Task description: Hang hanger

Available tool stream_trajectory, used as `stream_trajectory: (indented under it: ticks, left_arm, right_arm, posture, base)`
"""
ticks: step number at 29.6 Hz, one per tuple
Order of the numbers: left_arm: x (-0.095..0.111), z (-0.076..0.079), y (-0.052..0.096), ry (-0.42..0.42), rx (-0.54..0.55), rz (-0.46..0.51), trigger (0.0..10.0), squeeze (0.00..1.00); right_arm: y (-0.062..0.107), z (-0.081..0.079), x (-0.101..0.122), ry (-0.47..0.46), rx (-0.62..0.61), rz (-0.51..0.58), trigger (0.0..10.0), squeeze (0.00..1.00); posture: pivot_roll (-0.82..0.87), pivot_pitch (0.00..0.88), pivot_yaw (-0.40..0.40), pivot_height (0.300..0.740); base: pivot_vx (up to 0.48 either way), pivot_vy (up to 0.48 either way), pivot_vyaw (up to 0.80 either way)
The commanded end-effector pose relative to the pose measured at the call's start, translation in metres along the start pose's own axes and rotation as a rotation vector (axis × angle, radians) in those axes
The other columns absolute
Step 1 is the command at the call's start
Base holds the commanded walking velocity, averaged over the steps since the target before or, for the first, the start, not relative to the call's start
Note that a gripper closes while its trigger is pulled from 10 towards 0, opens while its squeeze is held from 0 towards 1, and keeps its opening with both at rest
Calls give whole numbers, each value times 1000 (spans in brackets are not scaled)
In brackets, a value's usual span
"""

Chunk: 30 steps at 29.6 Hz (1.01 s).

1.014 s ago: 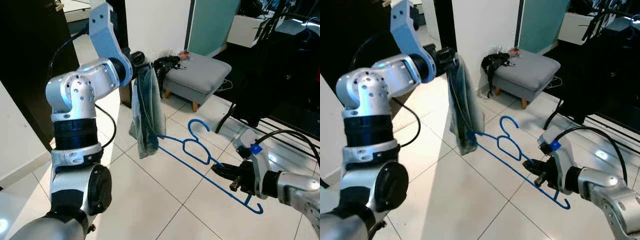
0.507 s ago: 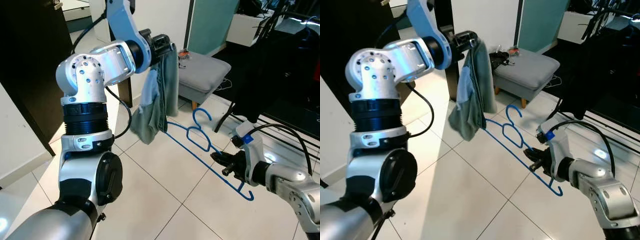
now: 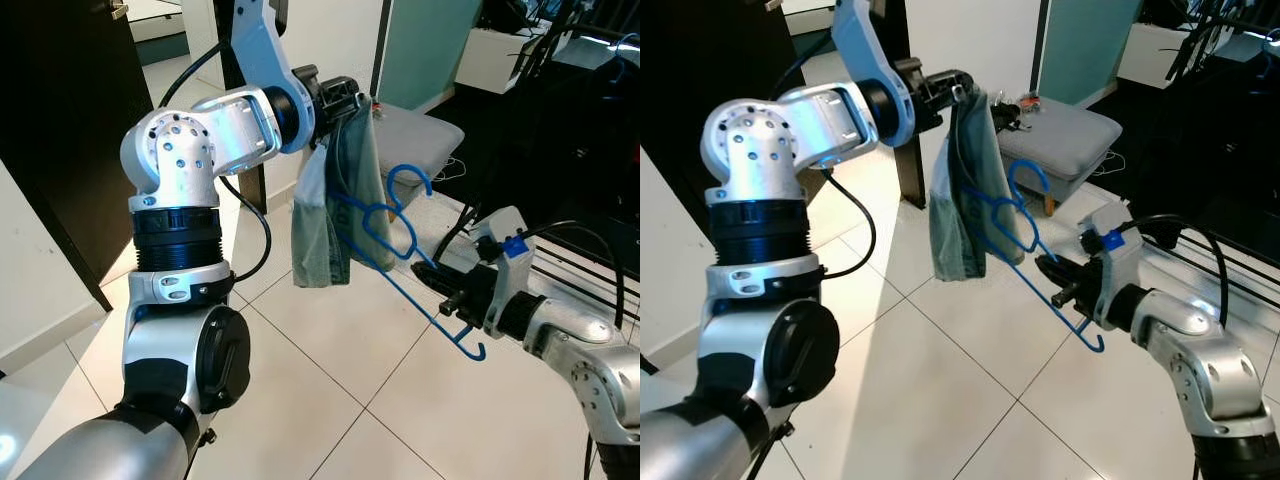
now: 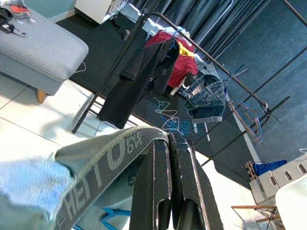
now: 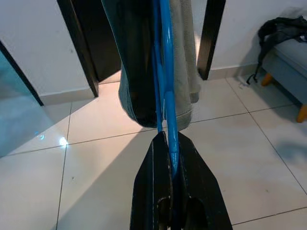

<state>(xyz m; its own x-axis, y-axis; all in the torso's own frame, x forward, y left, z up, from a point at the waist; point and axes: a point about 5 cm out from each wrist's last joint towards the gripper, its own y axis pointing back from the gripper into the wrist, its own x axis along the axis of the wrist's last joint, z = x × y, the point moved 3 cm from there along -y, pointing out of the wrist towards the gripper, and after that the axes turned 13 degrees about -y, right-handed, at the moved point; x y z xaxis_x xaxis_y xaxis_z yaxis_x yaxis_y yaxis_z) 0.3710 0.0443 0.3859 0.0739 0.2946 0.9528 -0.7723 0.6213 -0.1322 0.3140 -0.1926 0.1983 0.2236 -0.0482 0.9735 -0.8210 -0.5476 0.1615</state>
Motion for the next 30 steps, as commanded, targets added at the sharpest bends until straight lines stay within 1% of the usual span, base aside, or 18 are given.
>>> stream_trajectory:
  ticks: [1, 3, 4, 6, 7, 8, 11, 13, 16, 17, 18, 22, 24, 26, 27, 28, 29, 30]
  left_arm:
    - [2, 8, -1, 1, -28, 6, 10000, 0]
    - [7, 7, -1, 4, -26, 22, 10000, 0]
    - [7, 7, -1, 4, -26, 22, 10000, 0]
    - [16, 1, 2, 2, 0, 53, 10000, 0]
    - [16, 1, 2, 2, 0, 53, 10000, 0]
    - [22, -5, 5, 0, 23, 72, 10000, 0]
    - [27, -10, 7, 1, 44, 88, 10000, 0]
    - [34, -23, 14, 7, 87, 112, 10000, 0]
    - [37, -35, 22, 9, 123, 119, 10000, 0]
    - [37, -35, 22, 9, 123, 119, 10000, 0]
    - [34, -40, 25, 7, 140, 106, 10000, 0]
    - [13, -55, 32, 9, 188, 39, 10000, 0]
    - [8, -57, 32, 11, 194, 25, 10000, 0]
    - [-15, -60, 36, 6, 180, -54, 10000, 0]
    - [-15, -60, 36, 6, 180, -54, 10000, 0]
    - [-24, -60, 38, 6, 171, -84, 10000, 0]
    - [-24, -60, 38, 6, 171, -84, 10000, 0]
    - [-46, -61, 42, 6, 151, -151, 10000, 0]
  right_arm:
    - [-1, 2, 0, 0, -9, 5, 10000, 0]
    - [-2, 4, -13, 19, -32, -63, 10000, 0]
    - [-2, 4, -13, 19, -32, -63, 10000, 0]
    - [-2, 16, -30, -2, -109, -146, 10000, 0]
    - [-2, 16, -30, -2, -109, -146, 10000, 0]
    - [0, 24, -36, -16, -159, -173, 10000, 0]
    - [2, 31, -40, -28, -201, -190, 10000, 0]
    - [9, 51, -39, -60, -312, -175, 10000, 0]
    - [18, 75, -25, -80, -457, -90, 10000, 0]
    - [18, 75, -25, -80, -457, -90, 10000, 0]
    - [20, 82, -15, -77, -500, -30, 10000, 0]
    - [27, 95, 15, -106, -590, 160, 10000, 0]
    - [29, 97, 20, -112, -605, 188, 10000, 0]
    - [34, 101, 38, -150, -632, 309, 10000, 0]
    - [34, 101, 38, -150, -632, 309, 10000, 0]
    - [37, 103, 45, -165, -639, 351, 10000, 0]
    - [37, 103, 45, -165, -639, 351, 10000, 0]
    - [39, 103, 53, -176, -636, 405, 10000, 0]
  posture:
    - [11, 84, 0, 740]
    - [12, 84, -1, 740]
    - [12, 84, -1, 740]
    - [15, 86, -1, 740]
    - [15, 86, -1, 740]
    - [14, 87, -2, 740]
    - [14, 86, -1, 740]
    - [13, 89, -1, 740]
    - [12, 90, -1, 740]
    - [12, 90, -1, 740]
    - [12, 90, -1, 740]
    - [11, 93, -3, 740]
    - [11, 93, -3, 740]
    - [11, 97, -3, 740]
    - [11, 97, -3, 740]
    - [11, 97, -3, 740]
    - [11, 97, -3, 740]
    - [11, 99, -5, 740]
  base:
    - [0, 0, 0]
    - [0, 0, 0]
    - [0, 0, 0]
    - [0, 0, 0]
    - [0, 0, 0]
    - [0, 0, 0]
    - [0, 0, 0]
    - [0, 0, 0]
    - [0, 0, 0]
    - [0, 0, 0]
    - [0, 0, 0]
    - [0, 0, 0]
    - [0, 0, 0]
    - [0, 0, 0]
    - [0, 0, 0]
    - [0, 0, 0]
    - [0, 0, 0]
    - [0, 0, 0]
